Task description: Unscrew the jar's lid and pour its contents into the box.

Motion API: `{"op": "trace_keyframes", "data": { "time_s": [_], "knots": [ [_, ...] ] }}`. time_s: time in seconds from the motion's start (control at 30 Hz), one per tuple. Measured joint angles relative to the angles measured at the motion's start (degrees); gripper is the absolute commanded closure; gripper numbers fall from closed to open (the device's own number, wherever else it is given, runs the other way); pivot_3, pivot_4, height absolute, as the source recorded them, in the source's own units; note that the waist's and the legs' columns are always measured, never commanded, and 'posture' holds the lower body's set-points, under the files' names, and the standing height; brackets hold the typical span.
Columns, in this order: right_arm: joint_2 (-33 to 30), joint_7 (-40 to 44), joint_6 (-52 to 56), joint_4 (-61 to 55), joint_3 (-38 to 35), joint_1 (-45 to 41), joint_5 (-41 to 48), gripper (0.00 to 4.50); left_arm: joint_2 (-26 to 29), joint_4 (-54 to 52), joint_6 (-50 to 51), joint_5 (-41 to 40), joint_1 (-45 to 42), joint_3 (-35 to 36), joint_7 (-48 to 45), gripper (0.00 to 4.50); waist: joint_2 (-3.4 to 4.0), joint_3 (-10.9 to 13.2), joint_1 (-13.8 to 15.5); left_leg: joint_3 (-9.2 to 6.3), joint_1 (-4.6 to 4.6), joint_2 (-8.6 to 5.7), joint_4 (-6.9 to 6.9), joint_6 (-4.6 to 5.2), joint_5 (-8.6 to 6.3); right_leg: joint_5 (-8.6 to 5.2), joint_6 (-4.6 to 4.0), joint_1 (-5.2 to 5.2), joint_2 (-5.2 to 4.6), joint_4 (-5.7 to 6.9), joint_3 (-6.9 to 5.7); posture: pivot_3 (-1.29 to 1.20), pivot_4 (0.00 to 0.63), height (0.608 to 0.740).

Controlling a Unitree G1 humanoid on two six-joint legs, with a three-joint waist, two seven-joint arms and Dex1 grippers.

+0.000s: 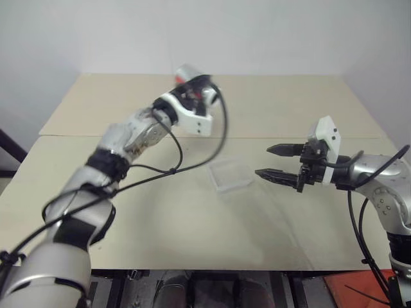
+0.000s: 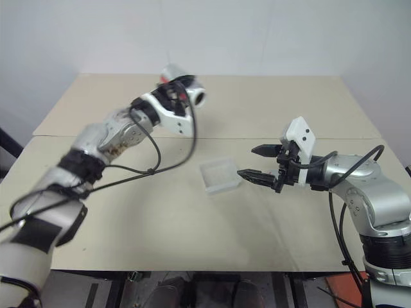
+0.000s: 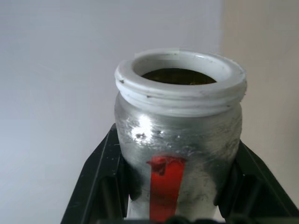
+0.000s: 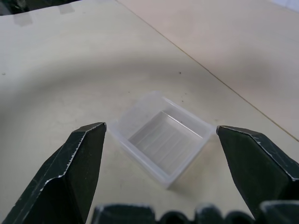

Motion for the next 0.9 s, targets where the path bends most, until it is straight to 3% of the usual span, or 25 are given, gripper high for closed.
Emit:
{"op": "trace_keyframes", "data": {
  "time_s": [0.13, 0.27, 0.47, 0.73, 0.9],
  "knots": [
    [0.00, -0.27, -0.01, -0.01, -0.05, -0.26, -0.28, 0.10, -1.77, 4.88, -4.62, 16.95, -3.37, -13.89, 9.74, 2.54, 0.00, 0.00, 0.01, 0.31, -0.15, 0.02, -0.08, 0.00, 0.00, 0.00, 0.01, -0.21, 0.02, -0.01, -0.02, 0.00, 0.150, 0.740],
    [0.01, -1.14, 0.01, -0.08, -0.77, -0.24, -0.27, 0.10, -3.91, 8.61, -4.10, 25.91, -3.62, -21.13, 14.10, 2.54, -0.01, 0.01, -0.20, 0.39, -0.24, 0.07, -0.08, 0.00, 0.01, -0.01, 0.01, -0.33, 0.03, 0.02, -0.02, 0.00, 0.150, 0.740],
    [0.27, -2.61, 0.14, -0.98, -2.18, -0.06, 0.99, 0.10, -7.38, 10.82, -2.37, 27.82, -6.64, -21.44, 17.34, 2.54, -0.02, 0.02, 0.08, 0.39, -0.28, 0.09, 0.00, 0.01, 0.01, -0.01, 0.02, -0.31, 0.02, 0.00, -0.04, 0.00, 0.150, 0.740],
    [0.27, -3.23, 0.16, -1.40, -2.52, 0.46, 1.80, 0.10, -7.39, 11.10, -1.35, 27.86, -6.91, -21.42, 18.72, 2.54, -0.02, 0.02, -0.16, 0.39, -0.24, 0.11, 0.00, 0.01, 0.01, -0.01, 0.02, -0.31, 0.02, 0.06, -0.03, 0.00, 0.150, 0.740],
    [0.27, -3.08, 0.16, -1.37, -2.51, 0.45, 1.79, 0.10, -6.94, 11.53, -3.02, 22.62, -5.93, -17.73, 15.69, 2.54, -0.02, 0.02, -0.13, 0.38, -0.25, 0.12, 0.02, 0.01, 0.01, -0.01, 0.02, -0.31, 0.02, 0.06, -0.04, 0.00, 0.150, 0.740]
  ]
}}
